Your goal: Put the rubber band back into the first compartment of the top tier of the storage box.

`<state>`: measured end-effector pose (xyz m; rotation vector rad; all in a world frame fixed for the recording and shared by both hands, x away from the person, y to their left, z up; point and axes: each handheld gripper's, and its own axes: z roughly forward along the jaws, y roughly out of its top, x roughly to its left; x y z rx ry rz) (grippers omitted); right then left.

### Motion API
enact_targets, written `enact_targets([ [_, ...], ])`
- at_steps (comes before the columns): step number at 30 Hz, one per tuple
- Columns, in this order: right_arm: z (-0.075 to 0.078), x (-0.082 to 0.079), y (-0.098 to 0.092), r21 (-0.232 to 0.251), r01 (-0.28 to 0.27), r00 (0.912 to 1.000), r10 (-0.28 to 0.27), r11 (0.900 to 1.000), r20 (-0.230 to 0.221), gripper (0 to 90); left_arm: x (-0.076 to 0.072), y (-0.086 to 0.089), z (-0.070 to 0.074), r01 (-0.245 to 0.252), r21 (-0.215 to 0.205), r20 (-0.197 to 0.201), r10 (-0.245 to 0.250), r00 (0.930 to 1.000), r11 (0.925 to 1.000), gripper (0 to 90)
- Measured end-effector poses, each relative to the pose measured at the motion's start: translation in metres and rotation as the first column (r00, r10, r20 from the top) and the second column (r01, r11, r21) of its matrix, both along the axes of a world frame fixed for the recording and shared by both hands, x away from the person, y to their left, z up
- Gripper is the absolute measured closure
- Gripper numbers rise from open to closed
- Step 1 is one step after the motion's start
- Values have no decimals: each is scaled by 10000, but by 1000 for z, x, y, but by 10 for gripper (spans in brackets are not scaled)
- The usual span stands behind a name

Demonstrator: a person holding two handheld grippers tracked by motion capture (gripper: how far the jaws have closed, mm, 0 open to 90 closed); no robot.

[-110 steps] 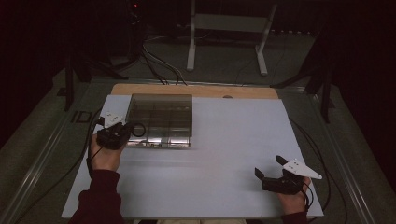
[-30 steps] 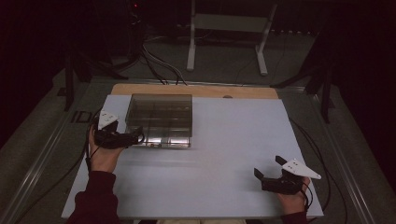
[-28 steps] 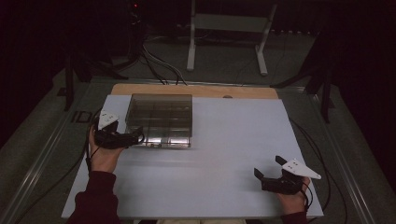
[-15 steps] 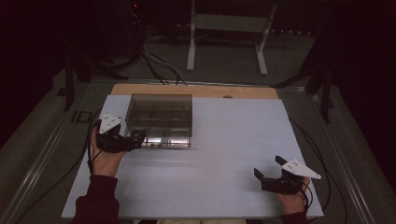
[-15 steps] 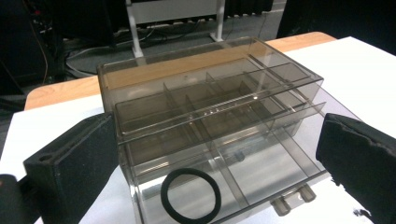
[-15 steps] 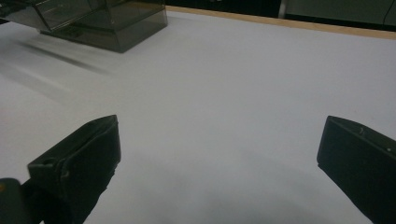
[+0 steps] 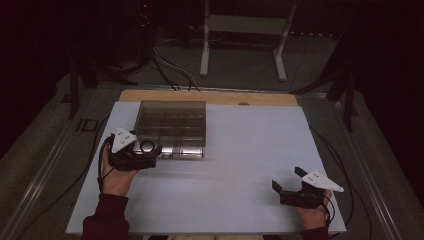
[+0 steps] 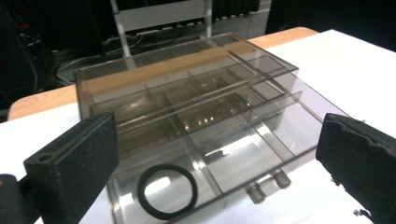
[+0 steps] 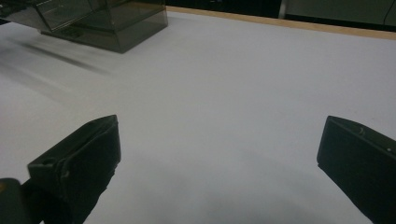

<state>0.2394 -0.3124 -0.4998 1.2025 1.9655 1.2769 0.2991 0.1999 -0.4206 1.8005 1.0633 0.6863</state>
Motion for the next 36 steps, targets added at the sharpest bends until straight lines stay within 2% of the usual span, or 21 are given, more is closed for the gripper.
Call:
enact_targets([
  [9,0,0,0,-16,-20,10000,20,10000,2,0,-10,-6,-12,329,38,109,-329,9994,9995,5],
  [24,0,0,1,1,-56,10000,56,10000,9,0,-24,-13,-29,457,-55,246,-456,9987,9989,5],
  [36,0,0,3,32,-119,9999,119,9999,21,0,-38,-13,-56,461,-71,412,-458,9981,9989,5],
])
